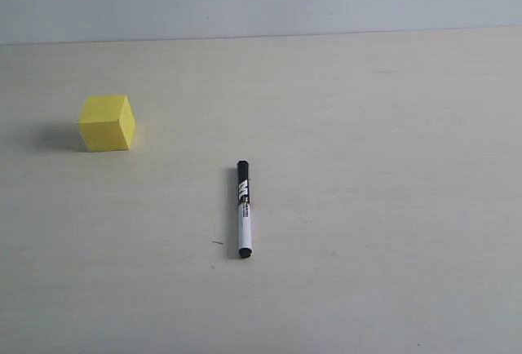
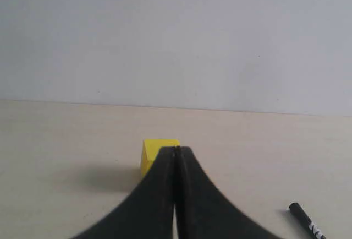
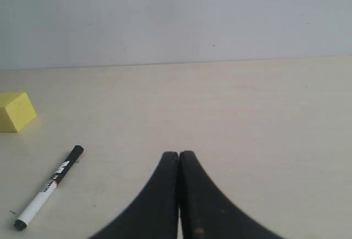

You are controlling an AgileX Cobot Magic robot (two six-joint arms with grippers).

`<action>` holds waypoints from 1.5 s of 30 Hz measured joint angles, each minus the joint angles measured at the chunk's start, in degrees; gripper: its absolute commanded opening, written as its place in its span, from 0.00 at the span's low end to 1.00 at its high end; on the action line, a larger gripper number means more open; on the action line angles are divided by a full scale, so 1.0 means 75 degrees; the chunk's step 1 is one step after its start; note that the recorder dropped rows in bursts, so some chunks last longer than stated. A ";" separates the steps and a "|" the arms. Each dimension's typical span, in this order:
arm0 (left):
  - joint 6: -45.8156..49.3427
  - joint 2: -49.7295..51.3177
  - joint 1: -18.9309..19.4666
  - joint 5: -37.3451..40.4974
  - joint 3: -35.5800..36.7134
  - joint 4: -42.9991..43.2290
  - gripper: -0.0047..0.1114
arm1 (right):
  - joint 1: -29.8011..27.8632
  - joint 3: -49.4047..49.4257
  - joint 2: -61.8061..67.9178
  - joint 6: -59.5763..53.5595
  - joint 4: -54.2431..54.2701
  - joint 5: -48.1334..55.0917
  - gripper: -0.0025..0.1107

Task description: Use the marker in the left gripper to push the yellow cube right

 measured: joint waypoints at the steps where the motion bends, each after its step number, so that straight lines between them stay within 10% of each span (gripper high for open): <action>1: 0.0000 0.0000 0.0000 0.0000 0.0000 0.0000 0.04 | 0.0000 0.0000 0.0000 0.0000 0.0000 0.0000 0.02; 21: -0.1169 0.0000 0.0000 -0.1519 0.0013 -0.0848 0.04 | 0.0000 0.0000 0.0000 0.0000 0.0000 0.0000 0.02; 31: 0.1682 0.0000 0.0000 -0.0813 0.0018 -0.0848 0.04 | 0.0000 0.0000 0.0000 0.0000 0.0000 0.0000 0.02; 45: -0.2534 0.1512 0.0000 -0.3600 -0.0905 0.0227 0.04 | 0.0000 0.0000 0.0000 0.0000 0.0000 0.0000 0.02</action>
